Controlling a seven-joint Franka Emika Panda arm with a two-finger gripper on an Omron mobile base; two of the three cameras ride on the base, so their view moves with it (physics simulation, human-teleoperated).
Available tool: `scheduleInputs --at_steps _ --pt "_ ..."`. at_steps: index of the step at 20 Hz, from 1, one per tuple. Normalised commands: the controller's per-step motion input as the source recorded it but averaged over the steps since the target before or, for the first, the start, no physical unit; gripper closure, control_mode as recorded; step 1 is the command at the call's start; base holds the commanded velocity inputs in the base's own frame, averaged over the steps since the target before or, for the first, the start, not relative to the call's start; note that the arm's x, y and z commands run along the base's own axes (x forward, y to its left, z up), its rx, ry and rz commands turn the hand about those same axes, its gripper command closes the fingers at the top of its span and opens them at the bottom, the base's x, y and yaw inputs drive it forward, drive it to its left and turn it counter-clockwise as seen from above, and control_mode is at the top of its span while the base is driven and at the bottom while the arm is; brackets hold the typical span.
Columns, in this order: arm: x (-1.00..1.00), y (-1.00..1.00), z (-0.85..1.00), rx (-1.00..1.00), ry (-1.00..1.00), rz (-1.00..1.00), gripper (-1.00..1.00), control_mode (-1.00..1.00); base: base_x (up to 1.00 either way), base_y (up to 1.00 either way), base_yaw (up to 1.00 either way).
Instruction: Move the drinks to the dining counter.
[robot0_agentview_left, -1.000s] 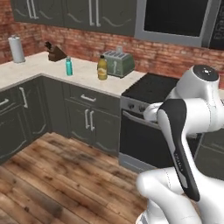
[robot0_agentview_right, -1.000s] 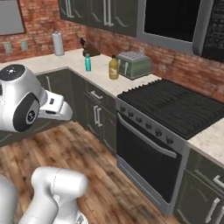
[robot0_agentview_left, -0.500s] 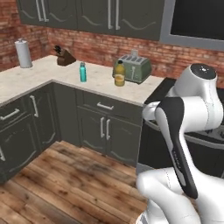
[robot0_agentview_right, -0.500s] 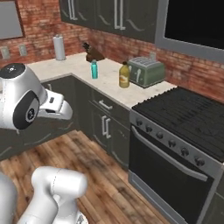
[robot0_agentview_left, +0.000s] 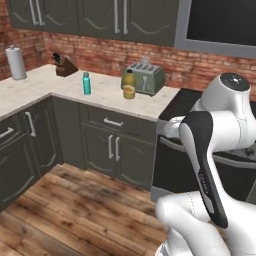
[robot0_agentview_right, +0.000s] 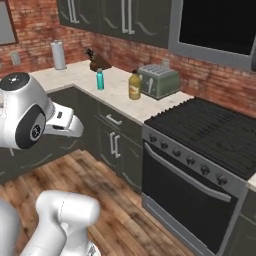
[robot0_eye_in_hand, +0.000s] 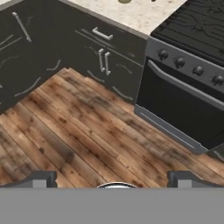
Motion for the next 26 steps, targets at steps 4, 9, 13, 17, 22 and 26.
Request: scheduleInputs --at_steps 4,9,13,17,22,26 --pt "0.0 0.0 0.0 0.0 0.0 0.0 -1.0 1.0 1.0 0.84 -0.17" --pt "0.0 0.0 0.0 0.0 0.0 0.0 -1.0 1.0 1.0 -0.29 0.39" --pt "0.0 0.0 0.0 0.0 0.0 0.0 -1.0 1.0 1.0 -1.0 0.38" --pt "0.0 0.0 0.0 0.0 0.0 0.0 -1.0 1.0 1.0 -1.0 0.35" --pt "0.0 0.0 0.0 0.0 0.0 0.0 -1.0 1.0 1.0 -0.27 0.24" --pt "0.0 0.0 0.0 0.0 0.0 0.0 -1.0 1.0 1.0 1.0 -0.01"
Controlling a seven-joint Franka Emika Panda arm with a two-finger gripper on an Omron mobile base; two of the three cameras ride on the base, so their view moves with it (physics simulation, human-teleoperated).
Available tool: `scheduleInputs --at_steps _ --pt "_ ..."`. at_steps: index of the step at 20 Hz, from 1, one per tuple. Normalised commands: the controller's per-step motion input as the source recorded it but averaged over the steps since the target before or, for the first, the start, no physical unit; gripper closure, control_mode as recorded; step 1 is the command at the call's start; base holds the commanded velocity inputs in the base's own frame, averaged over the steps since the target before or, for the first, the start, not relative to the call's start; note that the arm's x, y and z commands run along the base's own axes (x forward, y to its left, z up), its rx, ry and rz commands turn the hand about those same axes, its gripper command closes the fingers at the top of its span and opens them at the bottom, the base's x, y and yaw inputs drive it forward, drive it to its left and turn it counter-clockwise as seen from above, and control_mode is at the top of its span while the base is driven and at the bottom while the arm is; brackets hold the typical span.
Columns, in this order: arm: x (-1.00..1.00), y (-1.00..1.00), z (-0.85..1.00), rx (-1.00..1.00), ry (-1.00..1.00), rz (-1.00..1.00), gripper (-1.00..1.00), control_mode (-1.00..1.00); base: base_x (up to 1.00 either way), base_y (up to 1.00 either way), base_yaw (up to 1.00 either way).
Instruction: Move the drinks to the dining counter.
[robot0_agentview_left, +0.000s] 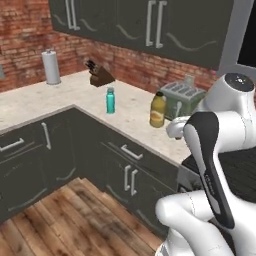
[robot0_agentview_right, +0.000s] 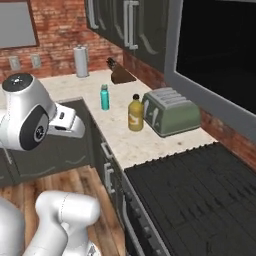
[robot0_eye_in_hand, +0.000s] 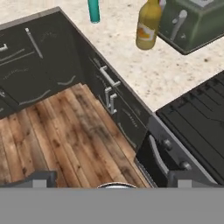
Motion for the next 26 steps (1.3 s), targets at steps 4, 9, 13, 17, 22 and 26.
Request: scheduleInputs --at_steps 4,9,13,17,22,26 --pt "0.0 0.0 0.0 0.0 0.0 0.0 -1.0 1.0 1.0 1.0 -0.18" --pt "0.0 0.0 0.0 0.0 0.0 0.0 -1.0 1.0 1.0 1.0 -0.16" --pt "0.0 0.0 0.0 0.0 0.0 0.0 -1.0 1.0 1.0 0.9 -0.33" --pt "0.0 0.0 0.0 0.0 0.0 0.0 -1.0 1.0 1.0 1.0 -0.42" --pt "0.0 0.0 0.0 0.0 0.0 0.0 -1.0 1.0 1.0 0.73 -0.46" --pt "0.0 0.0 0.0 0.0 0.0 0.0 -1.0 1.0 1.0 0.55 -0.54"
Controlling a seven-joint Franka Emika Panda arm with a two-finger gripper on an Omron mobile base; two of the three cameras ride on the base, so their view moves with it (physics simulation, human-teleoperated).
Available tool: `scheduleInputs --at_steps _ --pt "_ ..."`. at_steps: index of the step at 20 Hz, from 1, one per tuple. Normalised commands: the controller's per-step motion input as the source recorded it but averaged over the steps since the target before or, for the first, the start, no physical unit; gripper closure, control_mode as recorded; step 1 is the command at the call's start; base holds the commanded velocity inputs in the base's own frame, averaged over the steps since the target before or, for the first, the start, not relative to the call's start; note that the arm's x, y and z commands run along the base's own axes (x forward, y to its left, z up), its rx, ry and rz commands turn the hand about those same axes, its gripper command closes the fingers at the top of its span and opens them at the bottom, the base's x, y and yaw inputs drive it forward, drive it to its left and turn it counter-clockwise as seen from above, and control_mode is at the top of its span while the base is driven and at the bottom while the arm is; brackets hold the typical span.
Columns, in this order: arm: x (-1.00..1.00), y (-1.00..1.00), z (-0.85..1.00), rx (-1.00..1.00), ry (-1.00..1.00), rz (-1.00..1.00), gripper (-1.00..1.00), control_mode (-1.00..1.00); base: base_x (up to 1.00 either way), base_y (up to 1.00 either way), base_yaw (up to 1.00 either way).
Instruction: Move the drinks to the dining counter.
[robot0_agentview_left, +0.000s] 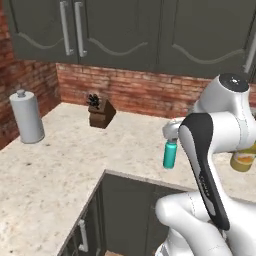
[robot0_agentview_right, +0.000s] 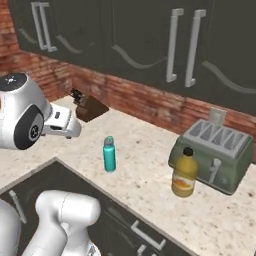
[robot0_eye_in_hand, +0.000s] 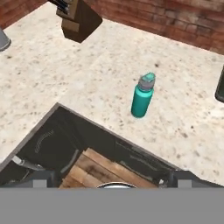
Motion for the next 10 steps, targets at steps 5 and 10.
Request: scheduleInputs --at_steps 5,10 --pt "0.0 0.0 0.0 0.0 0.0 0.0 -1.0 1.0 1.0 0.09 -0.49" --pt "0.0 0.0 0.0 0.0 0.0 0.0 -1.0 1.0 0.95 -0.01 -0.57"
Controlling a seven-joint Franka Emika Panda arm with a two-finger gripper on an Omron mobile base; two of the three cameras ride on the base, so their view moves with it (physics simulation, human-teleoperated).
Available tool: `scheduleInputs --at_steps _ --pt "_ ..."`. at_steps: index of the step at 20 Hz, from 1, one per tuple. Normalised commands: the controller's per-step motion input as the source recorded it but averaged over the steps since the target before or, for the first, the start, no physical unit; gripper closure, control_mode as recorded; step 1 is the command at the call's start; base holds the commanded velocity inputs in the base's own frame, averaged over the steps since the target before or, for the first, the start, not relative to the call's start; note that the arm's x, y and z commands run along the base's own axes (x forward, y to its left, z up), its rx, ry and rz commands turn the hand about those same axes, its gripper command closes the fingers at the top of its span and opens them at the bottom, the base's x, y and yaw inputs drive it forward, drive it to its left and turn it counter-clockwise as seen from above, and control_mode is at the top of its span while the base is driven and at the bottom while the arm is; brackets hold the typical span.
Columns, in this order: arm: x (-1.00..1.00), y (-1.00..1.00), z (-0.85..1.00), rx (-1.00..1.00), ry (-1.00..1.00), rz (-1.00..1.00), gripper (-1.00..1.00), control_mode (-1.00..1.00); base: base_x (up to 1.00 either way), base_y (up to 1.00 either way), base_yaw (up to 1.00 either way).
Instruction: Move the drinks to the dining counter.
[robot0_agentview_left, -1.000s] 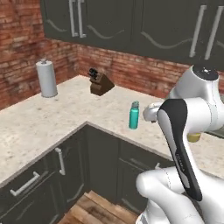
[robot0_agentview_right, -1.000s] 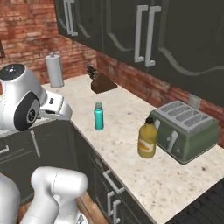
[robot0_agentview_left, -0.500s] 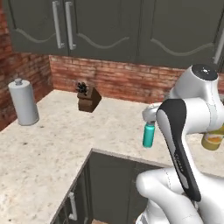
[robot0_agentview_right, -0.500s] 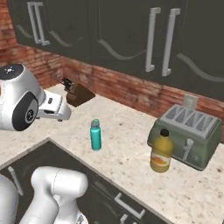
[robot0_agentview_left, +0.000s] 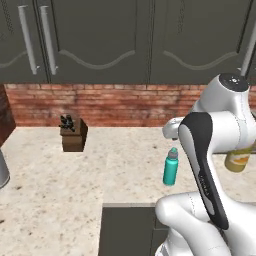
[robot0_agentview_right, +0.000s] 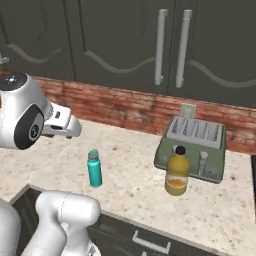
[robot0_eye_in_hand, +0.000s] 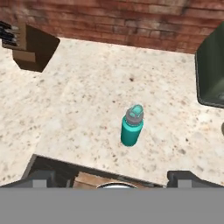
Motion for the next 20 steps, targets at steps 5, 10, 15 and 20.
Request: scheduleInputs --at_steps 5,10,15,20 --pt "0.0 0.0 0.0 0.0 0.0 0.0 -1.0 1.0 0.64 0.0 -0.51" --pt "0.0 0.0 0.0 0.0 0.0 0.0 -1.0 1.0 0.45 0.01 -0.32" --pt "0.0 0.0 0.0 0.0 0.0 0.0 -1.0 1.0 0.39 0.15 -0.19" --pt "0.0 0.0 0.0 0.0 0.0 0.0 -1.0 1.0 0.49 0.14 -0.02"
